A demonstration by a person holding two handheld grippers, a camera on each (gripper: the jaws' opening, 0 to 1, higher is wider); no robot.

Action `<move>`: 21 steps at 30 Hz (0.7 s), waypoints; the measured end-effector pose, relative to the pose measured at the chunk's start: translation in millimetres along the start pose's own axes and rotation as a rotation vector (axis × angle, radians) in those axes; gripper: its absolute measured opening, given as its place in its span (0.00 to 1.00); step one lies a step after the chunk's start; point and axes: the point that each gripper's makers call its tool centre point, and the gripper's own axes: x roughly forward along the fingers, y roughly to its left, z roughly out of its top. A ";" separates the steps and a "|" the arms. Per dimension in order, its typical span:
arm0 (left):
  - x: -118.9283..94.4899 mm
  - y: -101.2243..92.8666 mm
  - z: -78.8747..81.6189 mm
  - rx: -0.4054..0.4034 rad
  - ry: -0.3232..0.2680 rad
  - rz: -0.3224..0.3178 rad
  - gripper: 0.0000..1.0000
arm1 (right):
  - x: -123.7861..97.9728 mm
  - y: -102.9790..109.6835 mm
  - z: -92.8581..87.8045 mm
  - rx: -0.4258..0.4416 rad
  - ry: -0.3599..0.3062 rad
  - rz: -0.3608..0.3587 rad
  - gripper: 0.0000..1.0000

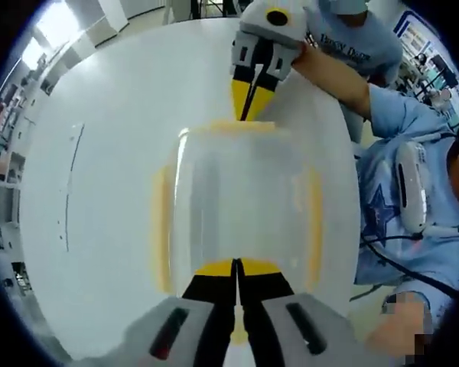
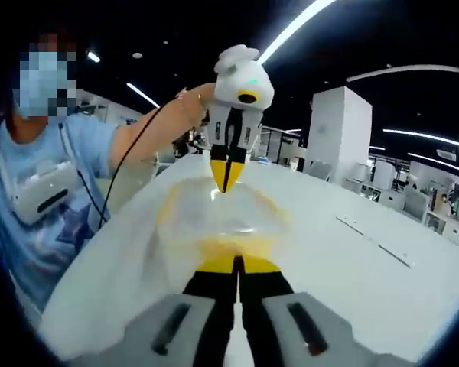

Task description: Snap each plastic latch of the storage box into its locked position after aligning the lid with the box until every specified latch is closed and the lid sits flush.

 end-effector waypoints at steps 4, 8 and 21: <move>1.9 -0.7 0.1 -0.003 0.026 0.019 0.00 | 1.1 3.8 -1.3 0.075 -0.037 0.025 0.00; 2.3 -0.3 0.1 -0.038 0.016 0.011 0.00 | 1.2 4.5 -1.0 0.082 -0.037 0.025 0.00; 2.8 0.4 1.7 -0.096 0.001 0.053 0.00 | 0.1 -0.9 0.2 0.116 -0.060 0.033 0.00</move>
